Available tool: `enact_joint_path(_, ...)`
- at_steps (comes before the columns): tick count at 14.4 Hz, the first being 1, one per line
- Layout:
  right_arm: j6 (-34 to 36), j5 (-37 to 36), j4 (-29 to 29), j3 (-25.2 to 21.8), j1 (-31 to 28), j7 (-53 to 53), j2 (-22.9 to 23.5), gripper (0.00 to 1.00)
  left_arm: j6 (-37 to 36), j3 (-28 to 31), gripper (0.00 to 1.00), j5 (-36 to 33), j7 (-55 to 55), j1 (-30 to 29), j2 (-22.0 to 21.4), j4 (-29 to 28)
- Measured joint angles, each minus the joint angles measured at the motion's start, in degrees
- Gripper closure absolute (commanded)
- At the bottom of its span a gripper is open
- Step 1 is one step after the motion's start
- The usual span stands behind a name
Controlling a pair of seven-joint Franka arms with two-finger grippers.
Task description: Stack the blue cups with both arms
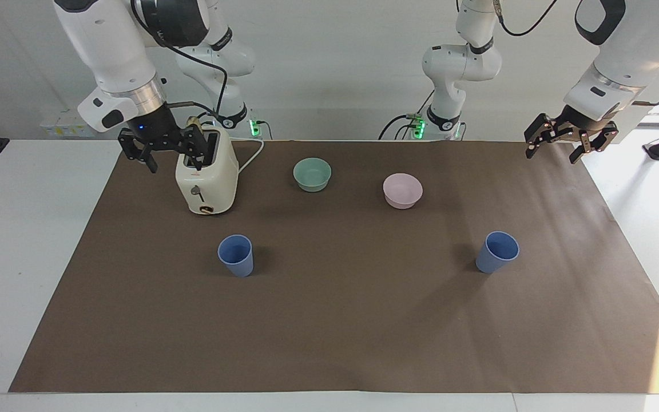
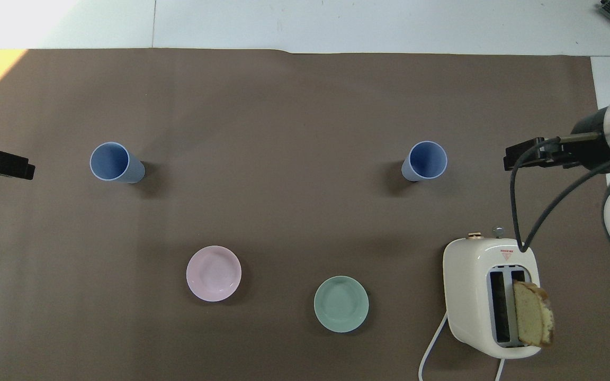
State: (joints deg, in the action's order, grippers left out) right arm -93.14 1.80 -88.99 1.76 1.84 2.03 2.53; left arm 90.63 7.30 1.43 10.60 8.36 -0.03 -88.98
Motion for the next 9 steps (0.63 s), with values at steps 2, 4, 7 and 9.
enact_joint_path(2, 0.0, 0.0, 0.0, 0.0, 0.0, 0.0, 0.0, 0.00, 0.1, 0.0, 0.00, 0.0, 0.0, 0.0, 0.0, 0.0)
enact_joint_path(4, 0.0, 0.0, 0.0, 0.0, 0.0, 0.0, 0.0, 0.00, 0.3, 0.0, 0.00, 0.0, 0.0, 0.0, 0.0, -0.1)
enact_joint_path(7, 0.0, 0.0, 0.0, 0.0, 0.0, 0.0, 0.0, 0.00, 0.9, 0.0, 0.00, 0.0, 0.3, 0.0, 0.0, -0.1)
enact_joint_path(9, 0.0, 0.0, 0.0, 0.0, 0.0, 0.0, 0.0, 0.00, 0.9, 0.0, 0.00, 0.0, 1.3, 0.0, 0.0, -0.1)
